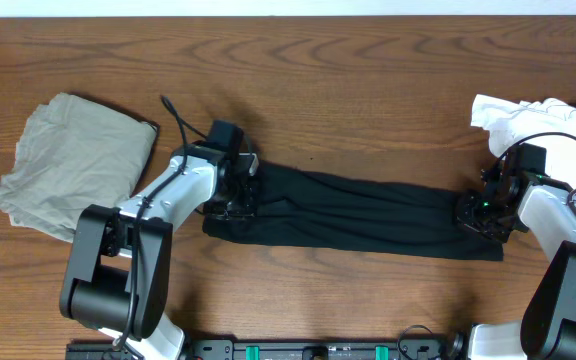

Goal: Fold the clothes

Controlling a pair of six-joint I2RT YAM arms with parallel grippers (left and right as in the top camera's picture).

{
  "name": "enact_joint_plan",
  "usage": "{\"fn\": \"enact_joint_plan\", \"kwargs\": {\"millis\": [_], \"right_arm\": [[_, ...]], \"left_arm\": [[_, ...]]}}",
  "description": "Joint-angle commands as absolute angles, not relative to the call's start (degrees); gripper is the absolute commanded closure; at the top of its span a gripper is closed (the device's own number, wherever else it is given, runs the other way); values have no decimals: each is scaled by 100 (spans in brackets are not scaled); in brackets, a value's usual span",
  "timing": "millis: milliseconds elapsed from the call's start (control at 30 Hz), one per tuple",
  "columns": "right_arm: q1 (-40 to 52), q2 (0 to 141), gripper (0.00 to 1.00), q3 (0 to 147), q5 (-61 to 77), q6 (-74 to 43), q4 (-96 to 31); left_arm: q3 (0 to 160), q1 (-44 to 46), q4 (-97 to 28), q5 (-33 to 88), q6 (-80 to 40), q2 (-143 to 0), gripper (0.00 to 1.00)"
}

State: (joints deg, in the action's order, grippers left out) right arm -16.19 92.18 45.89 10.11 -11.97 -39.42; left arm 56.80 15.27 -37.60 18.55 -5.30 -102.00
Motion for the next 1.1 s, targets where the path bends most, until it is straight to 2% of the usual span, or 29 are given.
{"fn": "enact_joint_plan", "kwargs": {"millis": [0, 167, 233, 467, 567, 700, 833, 1067], "right_arm": [[-1697, 9253, 79, 4447, 701, -1184, -3822], [-1708, 9247, 76, 4781, 1656, -812, -4005], [-1743, 9247, 70, 5096, 1658, -814, -4318], [-2163, 9247, 55, 6331, 1708, -735, -5603], [-2305, 9247, 35, 6541, 1761, -733, -5924], [-2464, 9249, 18, 6383, 1739, -670, -5986], [-2716, 9249, 12, 5828, 1741, -674, -5636], [-2950, 9253, 12, 4947, 1988, -663, -4724]], "left_arm": [[5470, 1378, -3940, 1238, -633, -10353, 93], [5470, 1378, -3983, 1238, -631, -10353, 94], [5470, 1378, -3983, 1236, -628, -10350, 94], [5470, 1291, -3957, 893, -919, -10353, 94], [5470, 1234, -3977, 893, -930, -10350, 94], [5470, 1216, -3999, 893, -926, -10350, 94], [5470, 1216, -4001, 893, -926, -10350, 94], [5470, 1216, -4021, 893, -915, -10350, 94]]}}
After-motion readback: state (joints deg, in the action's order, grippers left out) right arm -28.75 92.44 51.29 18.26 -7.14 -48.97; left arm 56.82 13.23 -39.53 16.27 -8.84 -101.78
